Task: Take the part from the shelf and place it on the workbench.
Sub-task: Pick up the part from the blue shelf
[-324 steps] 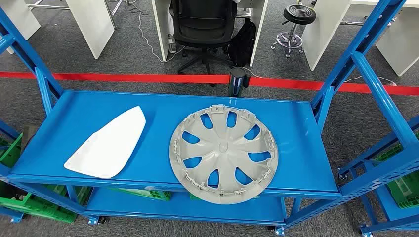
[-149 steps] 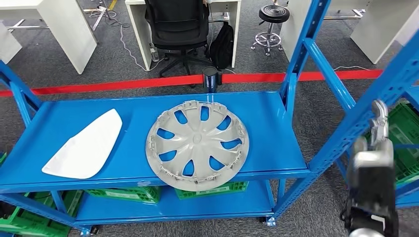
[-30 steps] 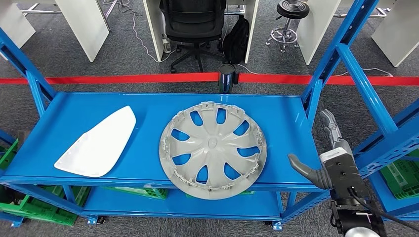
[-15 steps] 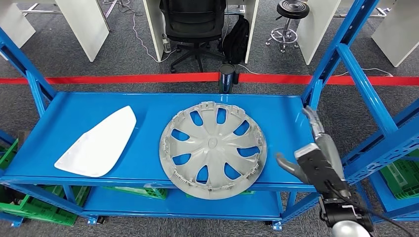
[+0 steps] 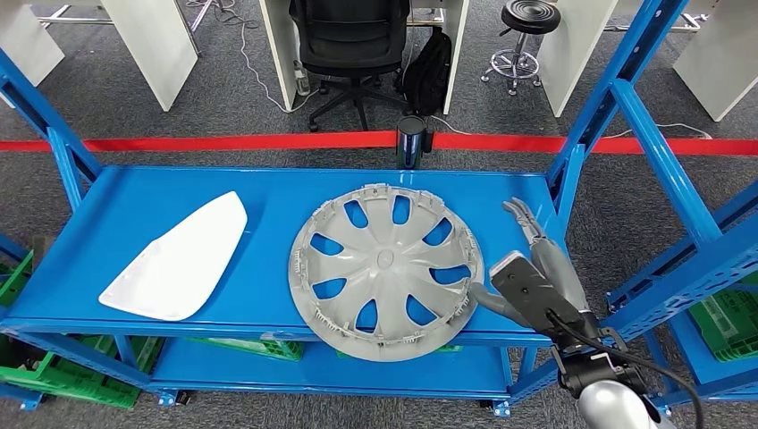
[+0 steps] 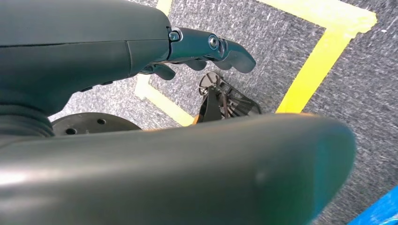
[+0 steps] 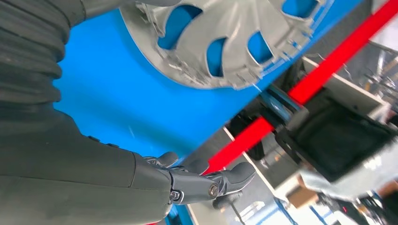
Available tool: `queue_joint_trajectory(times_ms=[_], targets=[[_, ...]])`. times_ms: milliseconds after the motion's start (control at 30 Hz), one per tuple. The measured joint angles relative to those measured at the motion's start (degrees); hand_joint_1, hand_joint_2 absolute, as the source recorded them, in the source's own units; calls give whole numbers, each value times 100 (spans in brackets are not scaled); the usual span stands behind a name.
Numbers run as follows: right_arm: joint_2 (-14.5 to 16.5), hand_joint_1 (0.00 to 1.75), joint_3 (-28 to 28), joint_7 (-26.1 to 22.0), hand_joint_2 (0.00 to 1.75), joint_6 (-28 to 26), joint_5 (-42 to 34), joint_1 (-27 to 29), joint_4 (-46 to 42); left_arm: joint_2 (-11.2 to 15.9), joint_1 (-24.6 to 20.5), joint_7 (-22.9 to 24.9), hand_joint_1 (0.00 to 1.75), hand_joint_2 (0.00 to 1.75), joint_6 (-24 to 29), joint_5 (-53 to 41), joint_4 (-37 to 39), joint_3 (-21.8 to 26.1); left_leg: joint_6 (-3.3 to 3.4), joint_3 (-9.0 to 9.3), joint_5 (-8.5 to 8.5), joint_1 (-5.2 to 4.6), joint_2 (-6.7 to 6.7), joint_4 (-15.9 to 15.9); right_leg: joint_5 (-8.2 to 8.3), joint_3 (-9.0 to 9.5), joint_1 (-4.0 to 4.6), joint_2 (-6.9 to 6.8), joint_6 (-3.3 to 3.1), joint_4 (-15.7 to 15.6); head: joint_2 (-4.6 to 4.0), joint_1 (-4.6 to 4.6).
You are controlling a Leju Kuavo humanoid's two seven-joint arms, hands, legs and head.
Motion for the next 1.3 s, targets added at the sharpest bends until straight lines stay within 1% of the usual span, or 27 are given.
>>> queue_joint_trajectory(times_ms=[367,567,667,1000,1167,1300], targets=[[0,0,474,662,175,709,-579,-398,308,5,-1,135,0,0,-19,-117,2,-116,0,0,0,0,0,0,0,0,1,0,0,0,0,-2],[37,0,750,751,175,810,-712,-649,497,27,-2,139,0,0,-22,-176,2,-155,0,-2,0,0,0,0,0,0,0,0,0,0,0,0],[109,0,870,776,175,783,-745,-830,629,55,-8,133,0,0,-7,-192,2,-185,0,-3,0,0,0,0,0,-1,0,0,0,0,0,1],[664,0,1307,721,175,482,-1196,-1770,1240,159,-10,131,0,0,40,-50,5,-215,-2,-2,5,2,-2,0,1,-2,2,-1,-1,2,0,-4],[1011,0,1553,396,175,607,-1427,-2177,1660,192,-19,109,0,0,-30,-23,7,-215,-2,1,6,2,-3,0,1,-3,2,-1,-1,2,0,-4],[1291,0,1758,161,175,669,-1508,-2366,2063,187,-87,90,0,0,-48,-64,4,-216,-3,1,7,2,-11,1,1,-3,2,-8,-1,2,0,-3]])
